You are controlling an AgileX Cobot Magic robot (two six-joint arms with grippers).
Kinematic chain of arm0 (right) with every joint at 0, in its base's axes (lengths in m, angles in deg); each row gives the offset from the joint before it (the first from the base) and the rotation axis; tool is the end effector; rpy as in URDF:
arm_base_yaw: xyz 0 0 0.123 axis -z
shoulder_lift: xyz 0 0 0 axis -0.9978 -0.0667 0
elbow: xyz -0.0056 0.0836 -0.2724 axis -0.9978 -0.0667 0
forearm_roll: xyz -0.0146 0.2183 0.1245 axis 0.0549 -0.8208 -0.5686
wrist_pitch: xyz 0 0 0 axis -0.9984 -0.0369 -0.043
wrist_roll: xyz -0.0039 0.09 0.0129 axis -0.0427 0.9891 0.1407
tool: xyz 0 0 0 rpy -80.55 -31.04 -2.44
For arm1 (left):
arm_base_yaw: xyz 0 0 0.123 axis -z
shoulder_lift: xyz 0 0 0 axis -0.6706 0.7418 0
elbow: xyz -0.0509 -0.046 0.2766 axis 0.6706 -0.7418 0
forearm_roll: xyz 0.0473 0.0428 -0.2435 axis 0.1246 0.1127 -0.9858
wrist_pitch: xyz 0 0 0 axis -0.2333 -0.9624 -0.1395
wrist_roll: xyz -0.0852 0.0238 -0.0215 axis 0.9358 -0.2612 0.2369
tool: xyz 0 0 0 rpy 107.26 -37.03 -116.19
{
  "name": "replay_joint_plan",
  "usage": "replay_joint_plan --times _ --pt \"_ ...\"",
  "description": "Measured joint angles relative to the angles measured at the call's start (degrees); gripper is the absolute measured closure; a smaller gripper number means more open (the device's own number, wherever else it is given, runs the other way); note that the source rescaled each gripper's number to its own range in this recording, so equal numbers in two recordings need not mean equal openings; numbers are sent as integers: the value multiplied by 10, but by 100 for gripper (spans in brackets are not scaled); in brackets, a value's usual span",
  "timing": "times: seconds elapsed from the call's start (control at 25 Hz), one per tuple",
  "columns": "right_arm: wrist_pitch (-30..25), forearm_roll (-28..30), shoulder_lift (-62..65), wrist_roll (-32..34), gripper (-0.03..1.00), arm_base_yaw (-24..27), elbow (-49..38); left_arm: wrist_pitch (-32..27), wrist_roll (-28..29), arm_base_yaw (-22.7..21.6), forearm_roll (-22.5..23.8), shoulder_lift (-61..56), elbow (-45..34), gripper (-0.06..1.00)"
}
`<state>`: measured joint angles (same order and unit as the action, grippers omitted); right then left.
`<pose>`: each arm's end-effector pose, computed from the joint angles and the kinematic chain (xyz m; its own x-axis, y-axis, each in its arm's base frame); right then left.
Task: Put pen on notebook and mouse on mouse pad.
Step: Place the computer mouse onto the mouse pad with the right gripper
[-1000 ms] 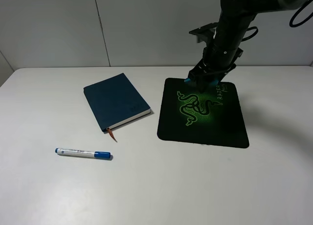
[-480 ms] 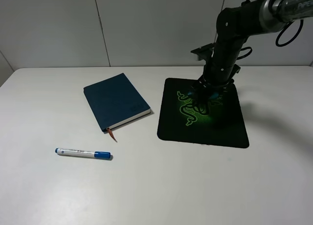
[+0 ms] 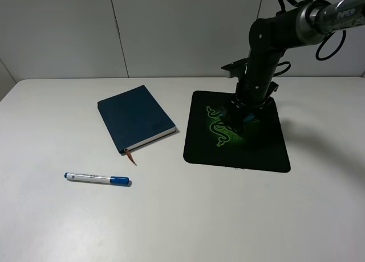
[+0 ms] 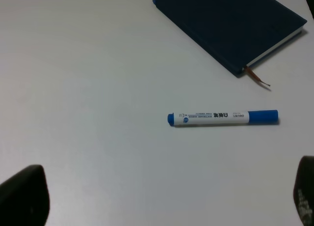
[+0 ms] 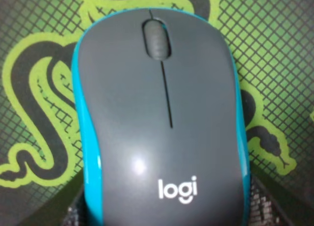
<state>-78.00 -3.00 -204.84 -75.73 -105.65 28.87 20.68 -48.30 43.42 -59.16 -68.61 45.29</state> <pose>0.4054 0.1433 0.1360 -0.8192 -0.5576 -0.1341 -0.5584 0.8288 -0.0350 -0.0051 -0.0040 0.2752 -0.4540 0.0693 -0.8883 0.0908 0.9954 0.0312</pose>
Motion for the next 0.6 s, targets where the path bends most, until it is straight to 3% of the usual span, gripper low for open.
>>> replay_joint_plan --times 0.6 --pt "-32 -13 -8 0 97 0 0 0 0 0 0 0 0 -6"
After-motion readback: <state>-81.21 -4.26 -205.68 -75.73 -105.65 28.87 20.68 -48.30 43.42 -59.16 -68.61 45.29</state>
